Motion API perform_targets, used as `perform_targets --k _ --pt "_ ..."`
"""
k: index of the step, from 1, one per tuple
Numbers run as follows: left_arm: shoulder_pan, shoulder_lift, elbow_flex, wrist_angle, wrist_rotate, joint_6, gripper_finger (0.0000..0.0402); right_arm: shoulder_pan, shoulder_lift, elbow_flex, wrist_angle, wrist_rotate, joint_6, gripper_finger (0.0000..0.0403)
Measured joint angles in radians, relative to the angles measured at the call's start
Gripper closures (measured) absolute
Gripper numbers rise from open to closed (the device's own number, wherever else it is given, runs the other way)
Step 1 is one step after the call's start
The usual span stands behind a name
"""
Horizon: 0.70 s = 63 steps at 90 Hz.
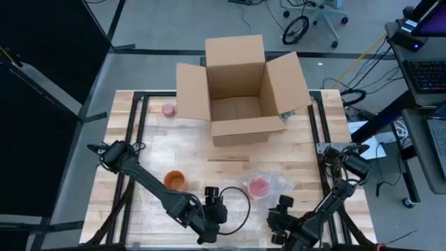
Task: Wrap mug
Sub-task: Wrap the pink cup with the bubble wrap
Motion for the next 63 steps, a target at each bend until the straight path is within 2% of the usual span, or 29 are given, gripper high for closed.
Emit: perform_targets --k 10,22,26,37,63 --pt "0.001 0.000 0.000 0.001 0.000 -0.001 0.0219 -0.003 0.000 0.000 -0.019 0.009 0.002 0.0275" --pt "0.001 0.000 0.000 0.011 0.000 -0.001 0.0219 -0.008 0.000 0.000 -0.054 0.010 0.020 0.0370" --pt "0.001 0.000 0.000 0.011 0.000 0.000 0.0219 -0.009 0.000 0.000 -0.054 0.010 0.018 0.0389" --pt "0.001 0.000 0.000 0.011 0.000 0.009 0.0219 -0.008 -0.022 0.004 -0.074 0.010 0.016 0.0399" --pt "0.001 0.000 0.000 0.012 0.000 0.016 0.0219 -0.016 -0.147 0.157 -0.331 0.106 -0.046 0.0403"
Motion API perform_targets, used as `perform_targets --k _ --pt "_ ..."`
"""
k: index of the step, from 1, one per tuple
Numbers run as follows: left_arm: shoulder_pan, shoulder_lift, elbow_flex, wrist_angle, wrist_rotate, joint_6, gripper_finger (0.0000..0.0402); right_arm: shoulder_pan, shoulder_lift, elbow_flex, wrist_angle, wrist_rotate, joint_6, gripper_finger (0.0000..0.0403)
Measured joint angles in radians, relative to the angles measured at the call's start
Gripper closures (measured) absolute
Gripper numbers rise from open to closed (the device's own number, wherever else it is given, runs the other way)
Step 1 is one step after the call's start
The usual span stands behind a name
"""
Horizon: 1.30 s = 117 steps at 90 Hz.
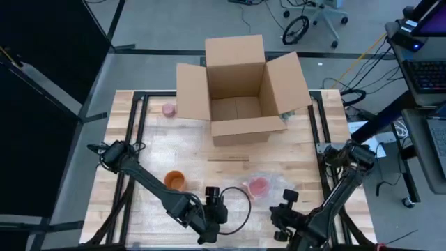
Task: Wrap mug
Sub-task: Wrap the pink cup with the bubble wrap
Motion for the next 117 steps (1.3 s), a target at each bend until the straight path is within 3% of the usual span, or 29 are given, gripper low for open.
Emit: perform_targets --k 16,43,62,81,103,117 --pt "0.002 0.000 0.000 0.001 -0.002 0.001 0.0219 -0.065 -0.067 0.056 -0.068 0.074 -0.113 0.0403" --pt "0.008 0.000 0.000 0.030 -0.007 0.027 0.0219 -0.249 -0.068 0.034 -0.017 0.016 -0.379 0.0403" --pt "0.008 0.000 0.000 0.061 -0.007 0.053 0.0219 -0.337 -0.067 -0.089 0.162 -0.216 -0.498 0.0403" --pt "0.011 0.000 0.000 0.061 -0.008 0.056 0.0219 -0.424 -0.068 -0.129 0.240 -0.455 -0.535 0.0403" --pt "0.028 0.000 0.000 0.084 -0.008 0.088 0.0219 -0.548 -0.075 -0.251 0.471 -0.678 -0.607 0.0403" --pt "0.038 0.000 0.000 0.085 -0.008 0.089 0.0219 -0.582 -0.079 -0.333 0.606 -0.763 -0.594 0.0403"
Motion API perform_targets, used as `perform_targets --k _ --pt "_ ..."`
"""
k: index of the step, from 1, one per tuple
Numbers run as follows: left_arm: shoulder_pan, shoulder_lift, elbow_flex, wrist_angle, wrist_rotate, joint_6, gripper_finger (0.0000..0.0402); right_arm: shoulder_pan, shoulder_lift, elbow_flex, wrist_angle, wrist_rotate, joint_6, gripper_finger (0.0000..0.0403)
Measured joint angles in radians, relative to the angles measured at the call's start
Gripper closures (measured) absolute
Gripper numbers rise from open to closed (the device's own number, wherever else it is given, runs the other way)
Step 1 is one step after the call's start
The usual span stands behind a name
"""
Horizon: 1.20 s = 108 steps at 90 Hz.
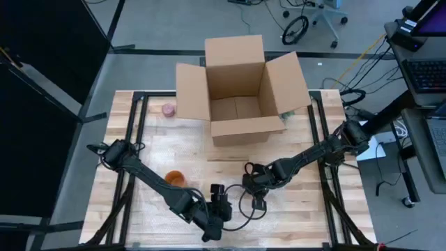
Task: Wrap mug
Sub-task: Wrap the pink cup with the bubble wrap
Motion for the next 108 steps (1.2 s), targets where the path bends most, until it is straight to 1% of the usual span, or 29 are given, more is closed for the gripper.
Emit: perform_targets --k 14,20,26,34,44,52,65,75,103,108 --pt "0.004 0.000 0.000 0.000 0.000 0.001 0.0219 0.002 -0.001 -0.015 0.022 0.001 0.029 0.0402" --pt "0.004 0.000 0.000 0.000 0.000 0.015 0.0219 0.002 -0.007 -0.004 0.005 0.006 0.049 0.0402" --pt "0.004 0.000 0.000 -0.001 0.000 0.017 0.0219 0.002 -0.021 0.019 -0.010 0.014 0.052 0.0393" --pt "0.004 0.000 0.000 -0.002 0.000 0.018 0.0219 0.004 -0.035 0.048 -0.034 0.023 0.036 0.0368" --pt "0.004 0.000 0.000 -0.002 0.000 0.022 0.0219 0.003 -0.066 0.092 -0.035 0.032 0.031 0.0324" --pt "0.004 0.000 0.000 -0.001 0.000 0.026 0.0219 0.003 -0.085 0.123 -0.075 0.030 0.031 0.0291" --pt "0.004 0.000 0.000 -0.002 0.000 0.026 0.0219 0.010 -0.108 0.152 -0.129 0.021 0.035 0.0261" --pt "0.004 0.000 0.000 -0.002 0.000 0.026 0.0219 0.010 -0.124 0.170 -0.171 0.019 0.044 0.0253" --pt "0.008 0.000 0.000 0.001 -0.015 0.044 0.0219 0.036 -0.179 0.264 -0.281 0.017 0.061 0.0254" --pt "0.009 0.000 0.000 0.002 -0.019 0.044 0.0219 0.047 -0.201 0.273 -0.274 0.036 0.061 0.0255"
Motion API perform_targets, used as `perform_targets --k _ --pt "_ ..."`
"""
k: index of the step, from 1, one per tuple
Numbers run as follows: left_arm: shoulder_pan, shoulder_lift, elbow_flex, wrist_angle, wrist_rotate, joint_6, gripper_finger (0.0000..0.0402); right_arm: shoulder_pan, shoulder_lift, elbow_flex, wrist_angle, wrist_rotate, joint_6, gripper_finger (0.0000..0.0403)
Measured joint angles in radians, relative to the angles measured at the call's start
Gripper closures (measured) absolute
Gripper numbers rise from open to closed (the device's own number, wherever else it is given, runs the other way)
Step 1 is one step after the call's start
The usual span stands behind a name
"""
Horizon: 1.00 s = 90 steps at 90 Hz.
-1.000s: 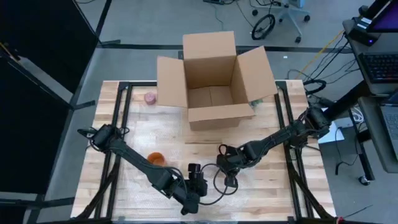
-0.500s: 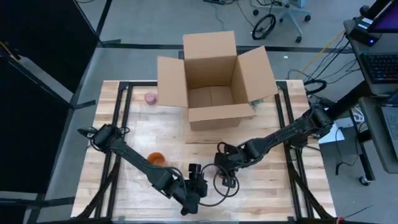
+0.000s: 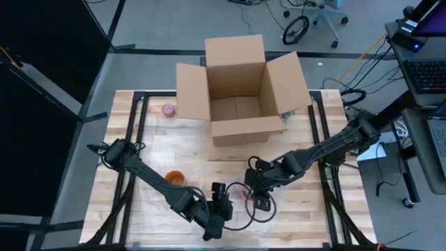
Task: Wrap mug
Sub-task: Wrap the pink cup with the bubble wrap
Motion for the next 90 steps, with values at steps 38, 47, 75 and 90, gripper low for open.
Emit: perform_targets --k 38,47,75,90 --pt "0.026 -0.032 0.000 -0.001 -0.036 0.000 0.0231 0.056 0.070 -0.055 -0.006 0.257 0.011 0.0377" --pt "0.037 -0.051 0.000 0.021 -0.040 0.018 0.0256 0.080 0.116 -0.104 0.104 0.204 0.021 0.0394" --pt "0.133 -0.013 -0.001 0.163 0.089 0.084 0.0350 0.105 0.207 -0.131 0.142 0.156 0.020 0.0401" --pt "0.178 0.030 -0.001 0.190 0.153 0.081 0.0392 0.104 0.204 -0.132 0.154 0.161 0.007 0.0402"
